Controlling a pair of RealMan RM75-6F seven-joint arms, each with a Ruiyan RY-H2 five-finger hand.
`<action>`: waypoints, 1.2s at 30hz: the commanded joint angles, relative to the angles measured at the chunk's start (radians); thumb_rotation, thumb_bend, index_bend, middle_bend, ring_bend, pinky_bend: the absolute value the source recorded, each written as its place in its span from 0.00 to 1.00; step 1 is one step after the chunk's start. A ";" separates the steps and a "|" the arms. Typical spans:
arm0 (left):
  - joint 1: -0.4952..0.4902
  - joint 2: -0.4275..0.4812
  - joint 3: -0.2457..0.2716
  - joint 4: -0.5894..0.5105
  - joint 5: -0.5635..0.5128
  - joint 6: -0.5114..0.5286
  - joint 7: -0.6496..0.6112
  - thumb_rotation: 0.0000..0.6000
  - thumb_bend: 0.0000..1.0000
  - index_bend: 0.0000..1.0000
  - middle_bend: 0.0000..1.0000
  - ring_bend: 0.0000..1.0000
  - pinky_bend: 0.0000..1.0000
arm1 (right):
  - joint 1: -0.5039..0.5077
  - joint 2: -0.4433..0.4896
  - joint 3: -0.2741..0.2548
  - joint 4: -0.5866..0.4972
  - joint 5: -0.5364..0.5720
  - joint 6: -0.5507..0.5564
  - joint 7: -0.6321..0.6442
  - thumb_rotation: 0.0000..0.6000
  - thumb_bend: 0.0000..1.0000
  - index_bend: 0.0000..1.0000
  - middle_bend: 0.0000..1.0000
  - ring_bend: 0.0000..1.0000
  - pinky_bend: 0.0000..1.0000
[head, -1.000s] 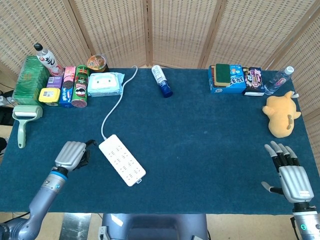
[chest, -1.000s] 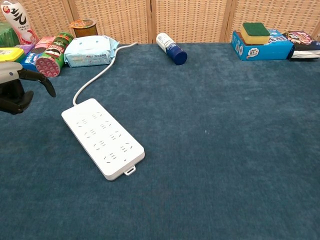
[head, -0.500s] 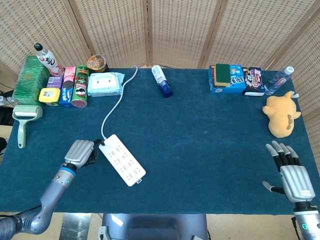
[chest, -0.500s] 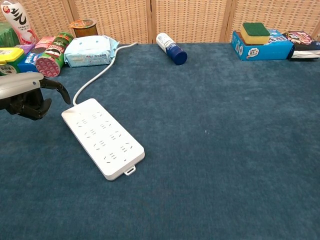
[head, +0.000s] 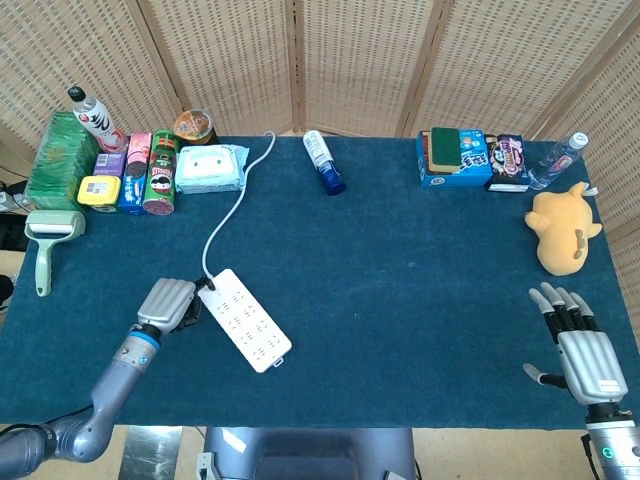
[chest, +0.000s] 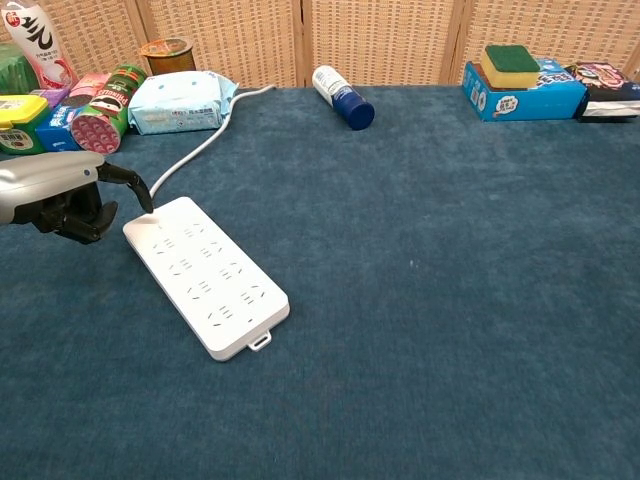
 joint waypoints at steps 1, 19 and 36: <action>-0.007 -0.011 0.004 0.011 0.001 -0.001 0.007 1.00 0.78 0.32 1.00 1.00 1.00 | 0.001 0.001 0.000 0.000 0.001 -0.001 0.001 1.00 0.00 0.00 0.02 0.02 0.00; -0.033 -0.051 0.010 0.044 -0.038 -0.016 0.017 1.00 0.77 0.32 1.00 1.00 1.00 | 0.003 0.010 0.001 -0.003 0.004 -0.005 0.022 1.00 0.00 0.00 0.02 0.02 0.00; -0.045 -0.056 0.017 0.060 -0.057 -0.020 0.016 1.00 0.77 0.32 1.00 1.00 1.00 | 0.004 0.012 0.000 -0.007 0.007 -0.009 0.019 1.00 0.00 0.00 0.02 0.02 0.00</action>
